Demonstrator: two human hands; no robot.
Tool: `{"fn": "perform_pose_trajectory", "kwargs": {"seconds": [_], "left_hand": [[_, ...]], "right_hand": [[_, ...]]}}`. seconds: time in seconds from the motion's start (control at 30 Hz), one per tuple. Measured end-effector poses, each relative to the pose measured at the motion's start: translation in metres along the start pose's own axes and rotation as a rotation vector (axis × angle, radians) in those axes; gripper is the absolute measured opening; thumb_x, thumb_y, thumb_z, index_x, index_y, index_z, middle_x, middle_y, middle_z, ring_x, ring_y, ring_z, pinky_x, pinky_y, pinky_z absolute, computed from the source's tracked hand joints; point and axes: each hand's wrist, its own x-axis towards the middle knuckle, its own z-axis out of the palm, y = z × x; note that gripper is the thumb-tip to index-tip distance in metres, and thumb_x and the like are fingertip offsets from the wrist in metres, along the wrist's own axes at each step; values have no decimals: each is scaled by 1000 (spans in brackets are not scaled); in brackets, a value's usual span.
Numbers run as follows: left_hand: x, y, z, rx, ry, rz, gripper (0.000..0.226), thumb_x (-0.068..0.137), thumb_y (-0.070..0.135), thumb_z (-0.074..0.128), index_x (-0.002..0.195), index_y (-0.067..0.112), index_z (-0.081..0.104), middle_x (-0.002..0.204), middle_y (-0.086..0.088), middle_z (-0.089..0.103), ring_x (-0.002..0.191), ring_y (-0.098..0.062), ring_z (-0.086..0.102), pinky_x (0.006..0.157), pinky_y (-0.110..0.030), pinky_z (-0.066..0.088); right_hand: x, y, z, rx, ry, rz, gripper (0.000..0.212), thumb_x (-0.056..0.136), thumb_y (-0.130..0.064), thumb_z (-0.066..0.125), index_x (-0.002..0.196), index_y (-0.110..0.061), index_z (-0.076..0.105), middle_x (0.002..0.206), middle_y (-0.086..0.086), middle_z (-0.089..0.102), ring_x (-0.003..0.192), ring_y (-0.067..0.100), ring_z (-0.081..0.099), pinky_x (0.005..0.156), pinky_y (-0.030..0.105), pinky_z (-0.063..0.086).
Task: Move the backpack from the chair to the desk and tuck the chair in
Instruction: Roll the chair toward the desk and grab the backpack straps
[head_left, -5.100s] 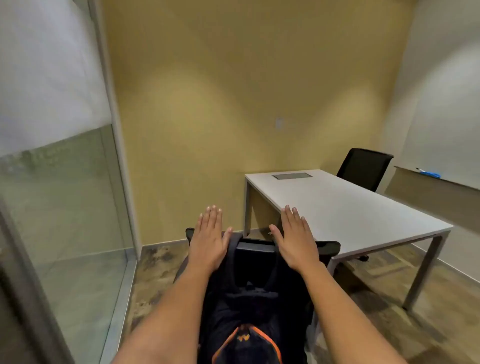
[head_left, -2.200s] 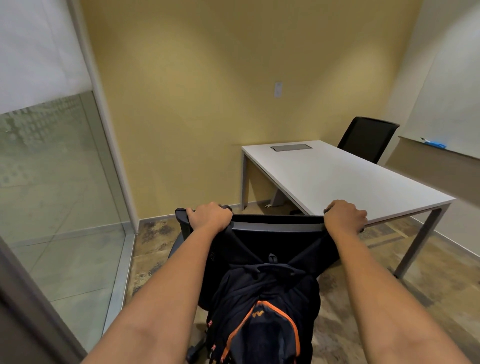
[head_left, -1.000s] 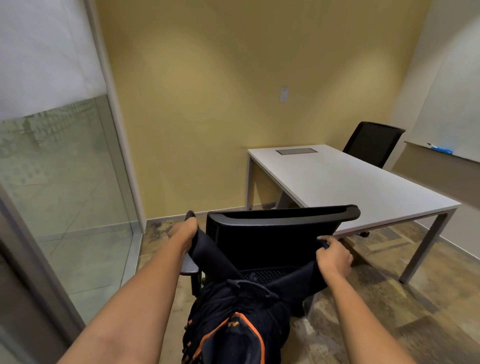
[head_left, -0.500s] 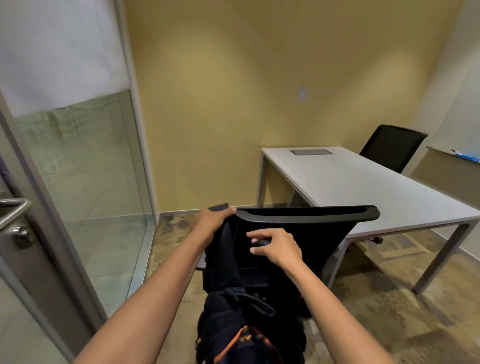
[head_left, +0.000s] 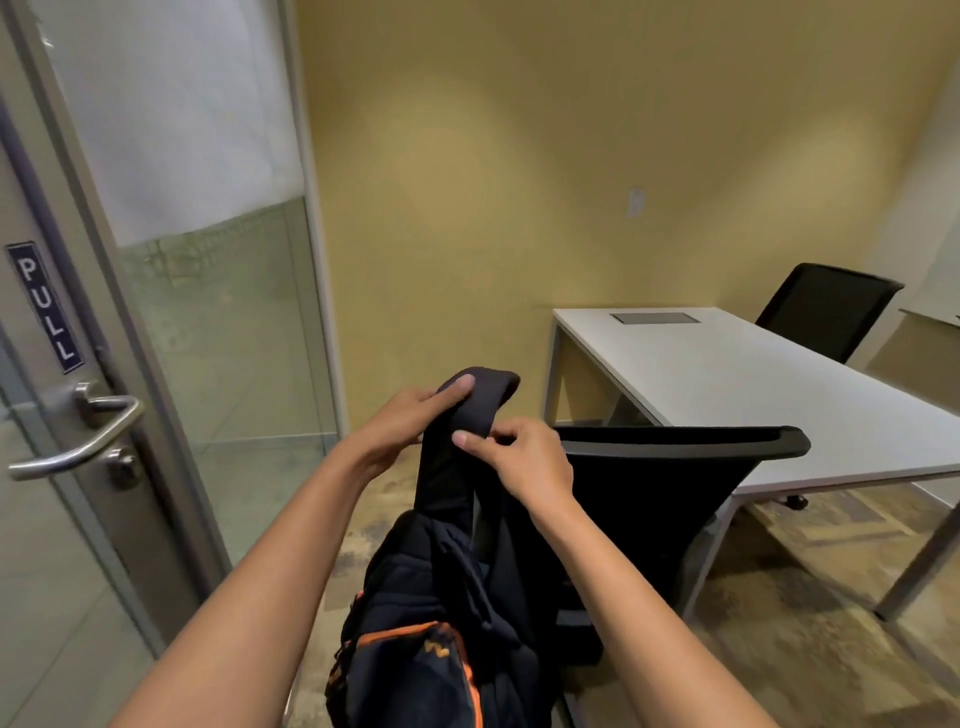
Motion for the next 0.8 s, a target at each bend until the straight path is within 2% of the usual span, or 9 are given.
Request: {"fn": "perform_pose_trajectory", "kwargs": {"seconds": [0.1, 0.2, 0.27, 0.37, 0.5, 0.6, 0.7, 0.77, 0.8], "left_hand": [[-11, -46, -35, 23, -45, -10, 52, 67, 71, 53, 78, 25, 74, 87, 10, 75, 87, -5, 67, 89, -32, 48], [-19, -94, -59, 165, -58, -64, 71, 59, 76, 62, 84, 10, 68, 85, 1, 69, 82, -15, 64, 80, -31, 48], [-25, -116, -71, 153, -15, -75, 46, 65, 53, 72, 86, 12, 67, 84, 3, 71, 80, -13, 68, 74, -23, 53], [-28, -128, -78, 85, 188, -39, 14, 77, 36, 74, 84, 25, 68, 77, 13, 73, 77, -6, 68, 60, -11, 49], [-18, -125, -70, 8, 563, 84, 17, 84, 40, 66, 87, 24, 70, 75, 14, 70, 74, -3, 64, 58, -12, 47], [-5, -120, -71, 52, 719, 97, 31, 85, 50, 58, 89, 22, 72, 74, 7, 70, 73, -11, 63, 62, -29, 48], [15, -113, -79, 133, 888, 103, 47, 86, 55, 54, 85, 11, 70, 60, 5, 59, 65, -20, 56, 51, -28, 37], [28, -109, -86, 182, 963, 95, 50, 85, 59, 51, 79, 12, 68, 55, 9, 53, 62, -21, 53, 48, -26, 33], [34, -106, -90, 202, 985, 92, 49, 84, 61, 49, 72, 16, 65, 53, 10, 52, 61, -22, 52, 47, -27, 31]], "right_hand": [[13, -34, 10, 53, 52, -56, 49, 73, -58, 69, 55, -17, 49, 49, -7, 46, 52, 12, 47, 54, 31, 31], [26, -68, 17, 199, 73, -113, 53, 76, -48, 72, 50, -19, 35, 46, -6, 34, 49, 17, 36, 56, 33, 26], [37, -87, 20, 275, 104, -138, 56, 77, -43, 73, 49, -20, 31, 46, -5, 29, 51, 18, 32, 57, 34, 24], [51, -111, 25, 308, 159, -155, 58, 77, -42, 74, 47, -19, 30, 43, -7, 27, 48, 18, 29, 55, 32, 24], [77, -133, 38, 261, 199, -147, 60, 76, -45, 73, 44, -17, 30, 32, -7, 28, 40, 15, 28, 48, 28, 23], [106, -140, 41, 198, 204, -147, 59, 75, -49, 72, 44, -17, 33, 35, -7, 32, 39, 13, 32, 46, 28, 23], [144, -146, 41, 123, 184, -141, 52, 74, -53, 70, 45, -19, 44, 47, -9, 45, 47, 13, 44, 47, 28, 26], [174, -148, 43, 46, 167, -145, 35, 77, -54, 66, 60, -23, 63, 67, -8, 63, 65, 17, 59, 54, 27, 36], [191, -148, 46, -4, 160, -143, 29, 81, -51, 61, 76, -24, 71, 84, -5, 70, 80, 20, 64, 62, 28, 42]]}}
